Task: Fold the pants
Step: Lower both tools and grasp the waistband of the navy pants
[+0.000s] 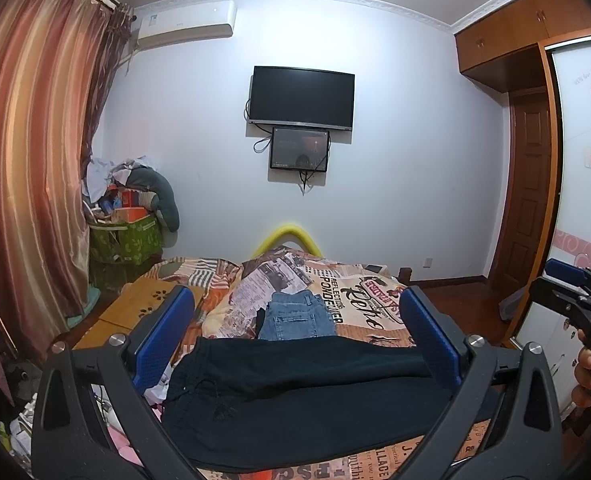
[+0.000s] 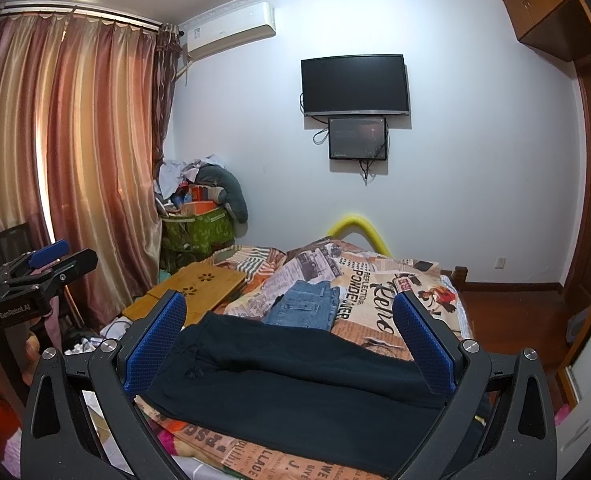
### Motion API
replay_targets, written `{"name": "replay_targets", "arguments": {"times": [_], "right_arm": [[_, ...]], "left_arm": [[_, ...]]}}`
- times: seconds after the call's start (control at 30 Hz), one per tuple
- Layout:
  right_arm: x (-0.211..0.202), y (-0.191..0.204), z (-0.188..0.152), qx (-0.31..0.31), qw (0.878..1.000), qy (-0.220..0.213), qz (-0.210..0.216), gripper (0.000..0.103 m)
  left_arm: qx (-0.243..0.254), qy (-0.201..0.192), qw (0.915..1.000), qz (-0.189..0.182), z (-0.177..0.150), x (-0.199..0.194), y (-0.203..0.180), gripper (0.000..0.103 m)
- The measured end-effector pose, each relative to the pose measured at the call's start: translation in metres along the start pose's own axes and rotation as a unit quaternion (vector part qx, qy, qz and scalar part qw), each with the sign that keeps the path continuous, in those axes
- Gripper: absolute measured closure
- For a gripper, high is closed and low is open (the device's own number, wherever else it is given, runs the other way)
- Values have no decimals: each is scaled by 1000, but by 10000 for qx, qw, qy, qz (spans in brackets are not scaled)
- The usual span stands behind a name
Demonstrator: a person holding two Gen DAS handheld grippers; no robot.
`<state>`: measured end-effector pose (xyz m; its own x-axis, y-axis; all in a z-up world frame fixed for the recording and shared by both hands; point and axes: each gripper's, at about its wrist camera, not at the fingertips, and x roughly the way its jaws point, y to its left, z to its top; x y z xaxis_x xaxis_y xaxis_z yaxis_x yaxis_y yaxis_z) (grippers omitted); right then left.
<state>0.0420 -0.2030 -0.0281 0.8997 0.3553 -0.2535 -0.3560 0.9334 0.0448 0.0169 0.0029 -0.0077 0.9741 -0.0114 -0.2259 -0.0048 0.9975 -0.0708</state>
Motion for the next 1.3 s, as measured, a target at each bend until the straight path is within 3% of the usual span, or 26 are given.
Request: {"name": "replay_targets", "arguments": {"times": [0.23, 0.33, 0.63, 0.83, 1.0, 1.17, 1.23, 1.3], "right_arm": [[26, -13, -9, -7, 9997, 239, -89, 0], [53, -29, -14, 137, 9984, 528, -129, 0], [139, -101, -45, 395, 9881, 1412, -466, 0], [181, -141, -60, 232, 9834, 1689, -619, 0], [216, -169, -72, 86, 9774, 1938, -843, 0], [257, -194, -86, 263, 9681, 2399, -670, 1], [273, -200, -93, 329, 9651, 2532, -590, 2], [293, -203, -102, 359, 9608, 2706, -488, 11]], "left_arm": [[42, 200, 9998, 15, -4, 34, 2, 0], [89, 332, 9994, 88, -8, 60, 6, 0], [232, 936, 9948, 333, -22, 173, 31, 0], [335, 1293, 9893, 587, -39, 256, 60, 0], [468, 1694, 9802, 915, -62, 325, 91, 0], [207, 2276, 9676, 1076, -96, 388, 131, 0], [125, 2477, 9619, 1147, -109, 410, 146, 1], [41, 2690, 9557, 1193, -125, 427, 159, 7]]}}
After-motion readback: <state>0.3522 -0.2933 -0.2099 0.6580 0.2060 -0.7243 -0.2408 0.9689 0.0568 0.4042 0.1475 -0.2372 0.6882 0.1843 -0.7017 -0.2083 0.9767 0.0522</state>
